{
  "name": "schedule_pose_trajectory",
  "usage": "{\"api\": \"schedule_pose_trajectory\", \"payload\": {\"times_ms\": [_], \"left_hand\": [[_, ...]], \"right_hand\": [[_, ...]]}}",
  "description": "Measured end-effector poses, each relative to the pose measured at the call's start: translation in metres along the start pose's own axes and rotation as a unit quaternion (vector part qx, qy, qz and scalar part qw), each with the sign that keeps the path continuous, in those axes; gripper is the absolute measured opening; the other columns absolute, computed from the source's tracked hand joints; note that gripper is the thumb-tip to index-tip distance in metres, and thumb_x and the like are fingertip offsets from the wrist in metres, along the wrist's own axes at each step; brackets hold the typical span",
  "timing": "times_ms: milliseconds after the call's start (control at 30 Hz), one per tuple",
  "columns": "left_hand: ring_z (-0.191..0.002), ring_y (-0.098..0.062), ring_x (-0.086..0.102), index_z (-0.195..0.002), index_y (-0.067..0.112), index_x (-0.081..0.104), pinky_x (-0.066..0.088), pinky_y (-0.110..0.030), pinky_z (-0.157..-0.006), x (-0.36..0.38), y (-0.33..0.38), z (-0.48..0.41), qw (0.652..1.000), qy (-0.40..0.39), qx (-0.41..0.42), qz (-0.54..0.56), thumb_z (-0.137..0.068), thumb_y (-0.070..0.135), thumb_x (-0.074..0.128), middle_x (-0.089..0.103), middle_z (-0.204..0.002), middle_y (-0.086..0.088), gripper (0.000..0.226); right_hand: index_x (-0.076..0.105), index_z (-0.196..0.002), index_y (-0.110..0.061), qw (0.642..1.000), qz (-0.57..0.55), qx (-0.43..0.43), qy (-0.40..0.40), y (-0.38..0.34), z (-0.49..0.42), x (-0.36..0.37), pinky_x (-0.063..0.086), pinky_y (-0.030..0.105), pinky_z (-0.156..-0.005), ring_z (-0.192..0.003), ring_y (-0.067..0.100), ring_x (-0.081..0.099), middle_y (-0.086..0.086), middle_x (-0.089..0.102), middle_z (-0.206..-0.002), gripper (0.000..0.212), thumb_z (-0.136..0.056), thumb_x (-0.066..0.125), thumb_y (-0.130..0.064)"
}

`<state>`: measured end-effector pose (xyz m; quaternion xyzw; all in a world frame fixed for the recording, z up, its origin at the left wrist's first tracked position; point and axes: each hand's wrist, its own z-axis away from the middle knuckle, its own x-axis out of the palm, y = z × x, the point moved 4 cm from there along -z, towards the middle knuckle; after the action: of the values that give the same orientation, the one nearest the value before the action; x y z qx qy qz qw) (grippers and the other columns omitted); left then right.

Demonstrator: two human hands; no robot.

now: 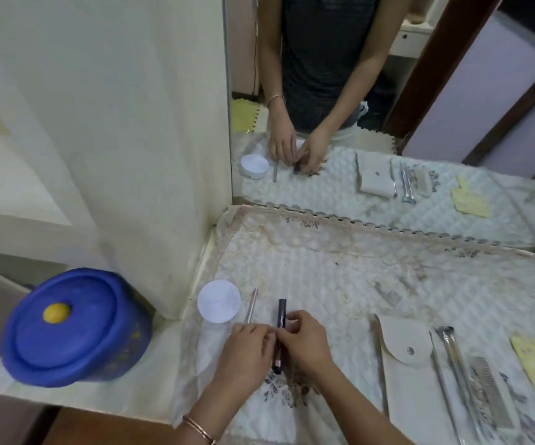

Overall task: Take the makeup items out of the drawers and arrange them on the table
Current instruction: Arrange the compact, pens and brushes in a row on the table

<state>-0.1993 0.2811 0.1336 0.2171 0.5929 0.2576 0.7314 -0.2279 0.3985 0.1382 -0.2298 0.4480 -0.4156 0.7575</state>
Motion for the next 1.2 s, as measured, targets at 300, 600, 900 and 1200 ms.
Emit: {"api": "schedule_pose_trajectory", "payload": {"times_ms": [300,600,900,1200], "left_hand": [[-0.066,0.004,0.064,-0.071,0.033,0.065,0.049,-0.015,-0.066,-0.007,0.022,0.0,0.96,-0.099,-0.041,0.26,-0.081,0.017,0.067,0.07,-0.061,0.013,0.019],[-0.059,0.01,0.06,-0.078,0.028,0.068,0.04,-0.004,-0.056,-0.019,0.051,-0.003,0.957,-0.119,0.011,0.264,-0.081,0.021,0.068,0.068,-0.06,0.014,0.007],[-0.046,0.007,0.05,-0.064,0.033,0.061,0.034,-0.008,-0.051,-0.007,0.062,0.012,0.966,-0.169,0.018,0.192,-0.079,0.02,0.069,0.059,-0.045,0.023,0.022],[-0.059,-0.001,0.056,-0.064,0.029,0.057,0.045,-0.007,-0.054,0.014,0.069,0.011,0.974,-0.075,-0.074,0.201,-0.08,0.026,0.068,0.06,-0.064,0.012,0.02]], "right_hand": [[0.063,-0.075,-0.002,0.957,-0.287,0.044,-0.028,-0.002,0.013,-0.044,0.051,0.031,-0.061,-0.06,0.022,0.061,0.014,0.065,-0.067,0.01,-0.083,0.062,-0.007],[0.059,-0.068,-0.006,0.935,-0.354,0.026,-0.007,-0.005,0.028,-0.068,0.053,0.032,-0.066,-0.07,0.029,0.059,0.021,0.063,-0.074,0.018,-0.085,0.058,-0.003],[0.06,-0.073,-0.007,0.817,-0.571,0.027,0.08,0.011,0.022,-0.126,0.056,0.018,-0.052,-0.051,0.008,0.065,0.001,0.068,-0.053,0.019,-0.09,0.052,-0.012],[0.062,-0.056,-0.015,0.994,-0.063,0.022,0.087,0.055,0.022,-0.126,0.047,0.024,-0.054,-0.047,0.009,0.057,-0.004,0.06,-0.048,0.023,-0.078,0.069,-0.015]]}}
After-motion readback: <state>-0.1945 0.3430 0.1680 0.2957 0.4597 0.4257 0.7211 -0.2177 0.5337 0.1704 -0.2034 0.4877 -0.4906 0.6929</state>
